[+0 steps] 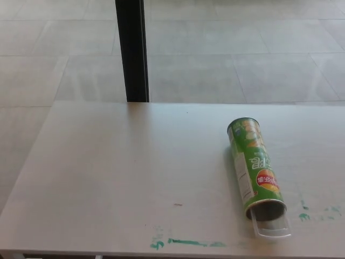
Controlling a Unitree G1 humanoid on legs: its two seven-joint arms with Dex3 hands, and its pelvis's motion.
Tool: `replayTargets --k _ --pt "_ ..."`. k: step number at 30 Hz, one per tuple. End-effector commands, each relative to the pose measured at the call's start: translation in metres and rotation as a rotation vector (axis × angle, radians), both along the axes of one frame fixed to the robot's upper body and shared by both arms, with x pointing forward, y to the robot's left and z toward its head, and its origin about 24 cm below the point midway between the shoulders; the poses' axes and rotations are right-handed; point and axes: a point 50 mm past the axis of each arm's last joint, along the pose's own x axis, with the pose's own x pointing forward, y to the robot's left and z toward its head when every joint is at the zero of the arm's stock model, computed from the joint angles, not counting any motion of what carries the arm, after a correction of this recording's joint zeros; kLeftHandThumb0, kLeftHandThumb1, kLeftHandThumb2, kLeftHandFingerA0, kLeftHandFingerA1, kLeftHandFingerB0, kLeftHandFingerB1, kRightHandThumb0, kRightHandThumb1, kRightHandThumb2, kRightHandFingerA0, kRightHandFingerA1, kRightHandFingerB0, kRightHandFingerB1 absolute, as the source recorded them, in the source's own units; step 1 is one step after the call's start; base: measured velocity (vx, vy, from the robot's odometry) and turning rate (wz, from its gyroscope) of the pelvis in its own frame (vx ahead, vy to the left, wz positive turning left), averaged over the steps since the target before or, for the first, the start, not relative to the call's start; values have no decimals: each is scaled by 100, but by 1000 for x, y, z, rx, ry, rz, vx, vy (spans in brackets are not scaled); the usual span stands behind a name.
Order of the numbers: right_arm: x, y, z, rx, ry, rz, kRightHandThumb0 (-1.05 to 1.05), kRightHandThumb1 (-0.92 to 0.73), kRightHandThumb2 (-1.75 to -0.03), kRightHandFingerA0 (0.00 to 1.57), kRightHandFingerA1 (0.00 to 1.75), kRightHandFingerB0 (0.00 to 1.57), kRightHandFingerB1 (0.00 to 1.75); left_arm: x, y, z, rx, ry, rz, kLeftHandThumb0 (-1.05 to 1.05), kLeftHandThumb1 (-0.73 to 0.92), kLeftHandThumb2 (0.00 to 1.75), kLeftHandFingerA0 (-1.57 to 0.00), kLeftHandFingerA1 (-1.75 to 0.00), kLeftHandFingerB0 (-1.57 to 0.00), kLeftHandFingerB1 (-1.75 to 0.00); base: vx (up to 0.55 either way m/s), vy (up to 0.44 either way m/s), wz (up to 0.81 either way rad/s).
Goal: Use the finger on the right hand of the robot to pull out the chips tray kept inside a container in the middle of the desk
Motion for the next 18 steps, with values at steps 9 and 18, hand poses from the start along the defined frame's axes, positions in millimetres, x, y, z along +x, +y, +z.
replayTargets --k 9,18 --pt "54 -18 92 -212 -482 51 -25 -67 -60 74 75 29 31 5 7 9 -23 -74 -27 -40 74 62 -49 -42 -37 -36 0 0 0" --pt "111 6 176 -343 -750 263 -26 -61 -62 81 72 26 33 5 8 9 -23 -76 -14 -39 74 61 -51 -43 -38 -36 0 0 0"
